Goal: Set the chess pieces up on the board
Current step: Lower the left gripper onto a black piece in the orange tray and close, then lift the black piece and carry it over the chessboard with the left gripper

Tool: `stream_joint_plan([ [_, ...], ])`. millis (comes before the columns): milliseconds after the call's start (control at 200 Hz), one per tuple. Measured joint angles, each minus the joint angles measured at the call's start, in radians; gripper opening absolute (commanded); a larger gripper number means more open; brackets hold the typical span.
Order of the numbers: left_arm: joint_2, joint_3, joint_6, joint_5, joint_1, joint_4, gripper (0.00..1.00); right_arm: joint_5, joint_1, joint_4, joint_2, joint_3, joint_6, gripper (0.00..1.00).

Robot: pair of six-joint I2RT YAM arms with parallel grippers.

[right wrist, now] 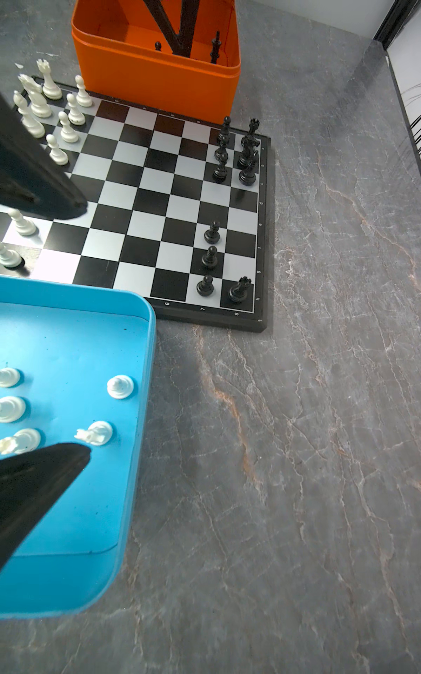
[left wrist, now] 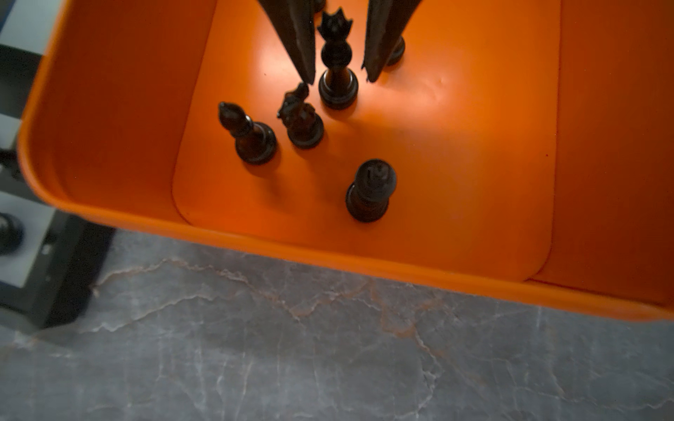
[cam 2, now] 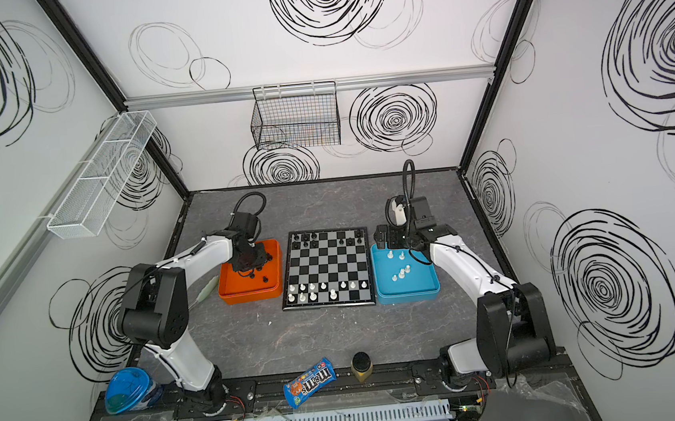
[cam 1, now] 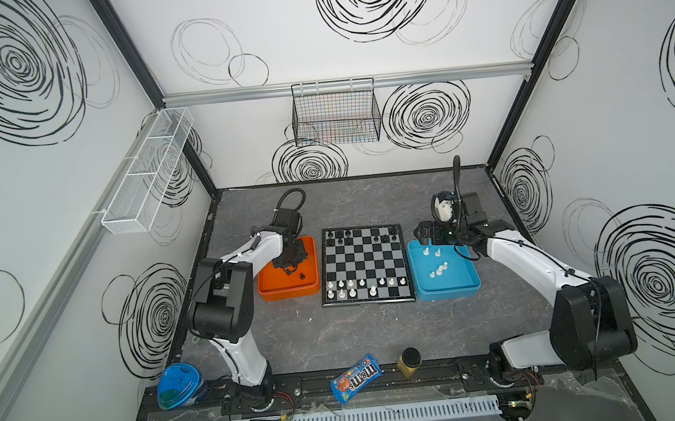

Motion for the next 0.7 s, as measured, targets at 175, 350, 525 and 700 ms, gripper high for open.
stream_joint_plan([
  [175, 0.008, 0.002, 0.004, -0.004, 0.0, 0.005, 0.23, -0.003, -0.001, 0.0, 0.008, 0.0, 0.0, 1.0],
  [350, 0.014, 0.011, 0.005, -0.005, -0.002, 0.006, 0.2, -0.005, -0.001, -0.003, 0.014, 0.0, 0.0, 1.0],
  [525, 0.015, 0.014, 0.01, -0.005, -0.008, 0.008, 0.15, -0.007, -0.001, -0.003, 0.019, 0.0, 0.0, 1.0],
  [700, 0.016, 0.015, 0.011, -0.011, -0.011, 0.007, 0.15, -0.01, -0.002, -0.004, 0.025, 0.0, 0.0, 1.0],
])
